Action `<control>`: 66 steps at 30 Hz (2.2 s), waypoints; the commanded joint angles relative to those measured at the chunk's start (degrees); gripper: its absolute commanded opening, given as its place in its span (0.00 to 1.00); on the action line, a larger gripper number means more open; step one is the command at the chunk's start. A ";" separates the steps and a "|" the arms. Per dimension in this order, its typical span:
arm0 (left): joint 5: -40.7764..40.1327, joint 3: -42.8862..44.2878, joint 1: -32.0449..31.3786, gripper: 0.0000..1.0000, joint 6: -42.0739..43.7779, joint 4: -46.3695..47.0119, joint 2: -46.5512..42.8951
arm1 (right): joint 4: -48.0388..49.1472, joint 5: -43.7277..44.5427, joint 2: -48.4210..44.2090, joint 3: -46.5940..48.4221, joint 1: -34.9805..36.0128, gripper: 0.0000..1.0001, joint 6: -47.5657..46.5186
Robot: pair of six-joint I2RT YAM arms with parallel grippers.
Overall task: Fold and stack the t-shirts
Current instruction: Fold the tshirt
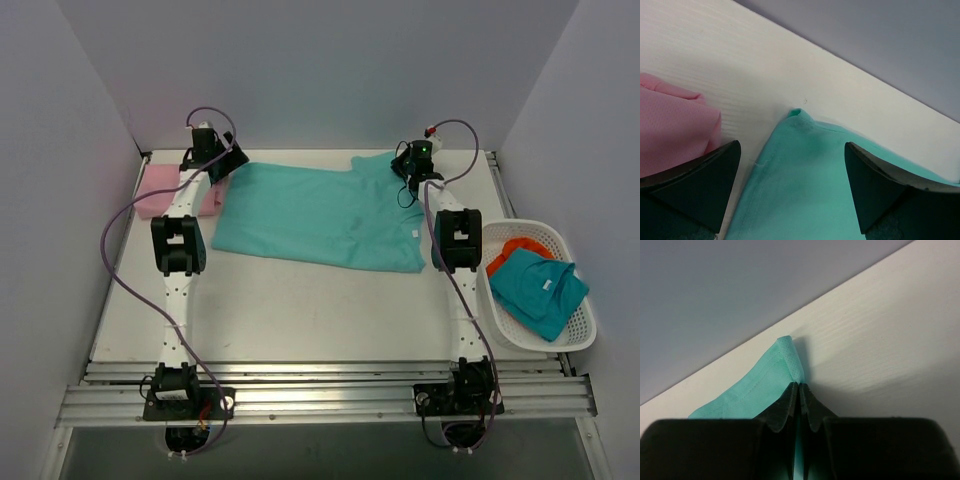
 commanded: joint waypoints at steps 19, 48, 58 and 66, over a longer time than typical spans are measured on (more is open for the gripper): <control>0.57 9.36 -2.83 0.86 -1.02 -2.33 7.24 | 2.71 -1.34 -6.45 -7.54 -0.17 0.00 0.91; -3.91 2.59 -2.22 0.03 1.79 0.67 -0.48 | 4.30 -2.57 -14.18 -10.62 -0.70 0.00 -0.41; -1.80 -2.77 -1.78 0.02 2.31 1.46 -6.20 | 3.41 -2.92 -22.17 -16.41 -0.52 0.00 -2.16; -3.64 -17.70 -1.78 0.02 4.07 6.81 -18.23 | 5.70 -2.83 -31.67 -29.58 -0.26 0.00 -2.78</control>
